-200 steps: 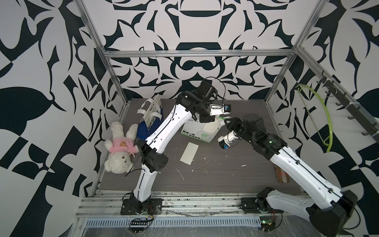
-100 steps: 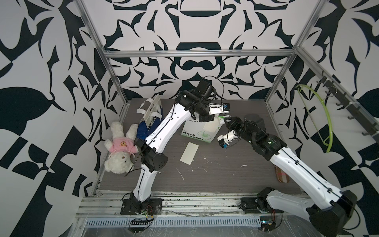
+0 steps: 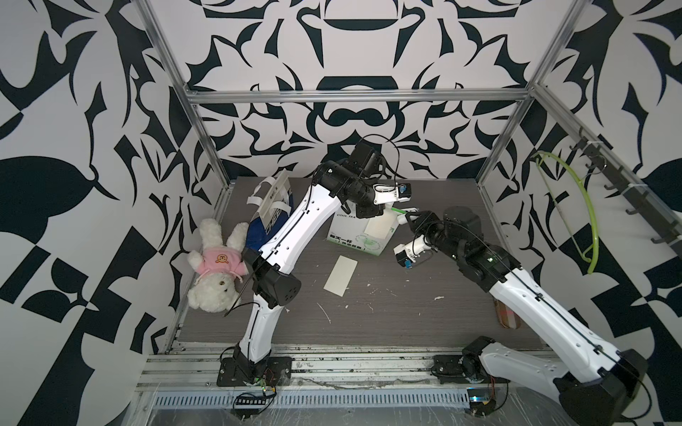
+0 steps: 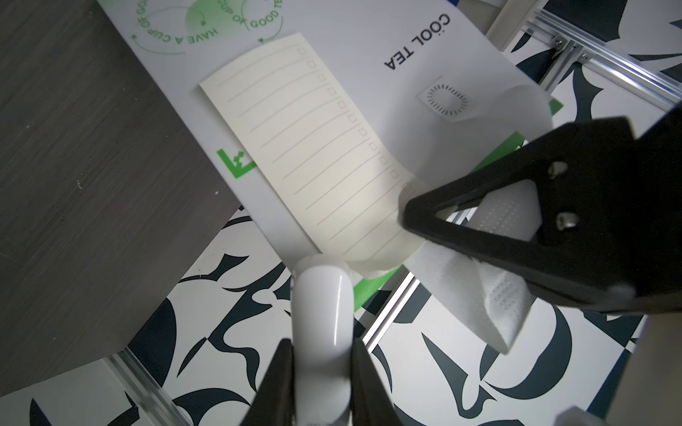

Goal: Staple the receipts to the bags
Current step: Place the stapler in the takeout bag.

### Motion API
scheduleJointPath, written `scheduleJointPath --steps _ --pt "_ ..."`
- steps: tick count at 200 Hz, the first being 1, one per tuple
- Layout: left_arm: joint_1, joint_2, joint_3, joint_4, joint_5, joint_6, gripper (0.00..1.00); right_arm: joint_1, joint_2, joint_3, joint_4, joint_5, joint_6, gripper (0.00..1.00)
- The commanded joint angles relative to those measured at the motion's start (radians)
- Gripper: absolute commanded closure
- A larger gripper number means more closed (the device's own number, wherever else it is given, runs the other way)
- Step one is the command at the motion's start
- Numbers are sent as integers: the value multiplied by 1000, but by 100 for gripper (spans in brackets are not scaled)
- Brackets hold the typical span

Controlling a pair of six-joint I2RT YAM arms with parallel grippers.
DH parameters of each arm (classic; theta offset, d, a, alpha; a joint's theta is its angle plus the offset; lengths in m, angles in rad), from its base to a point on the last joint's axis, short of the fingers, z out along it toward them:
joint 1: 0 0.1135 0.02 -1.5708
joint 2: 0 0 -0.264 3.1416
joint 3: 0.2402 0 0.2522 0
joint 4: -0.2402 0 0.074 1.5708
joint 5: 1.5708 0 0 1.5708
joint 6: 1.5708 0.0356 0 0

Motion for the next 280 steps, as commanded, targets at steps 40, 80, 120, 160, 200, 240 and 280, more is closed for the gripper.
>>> scheduleJointPath --steps 40,80,120,160,200,240,280 --pt "9 4 23 18 14 -18 100 5 -11 -2 37 -53 -171 100" --pt "9 6 30 16 24 -23 100 3 -3 5 35 -59 -170 100" --pt "11 9 41 15 9 -15 100 -3 -22 1 1 -40 -192 100" --pt "11 6 46 13 27 -17 100 -5 -26 -14 -3 -31 -203 100" --pt "-4 20 45 7 22 -16 100 -4 -15 1 22 -54 -172 100" --pt "-9 39 49 -8 -11 -14 100 3 -5 12 50 -40 -145 100" --pt "-18 43 50 -18 -28 -2 100 9 15 36 59 -23 -148 100"
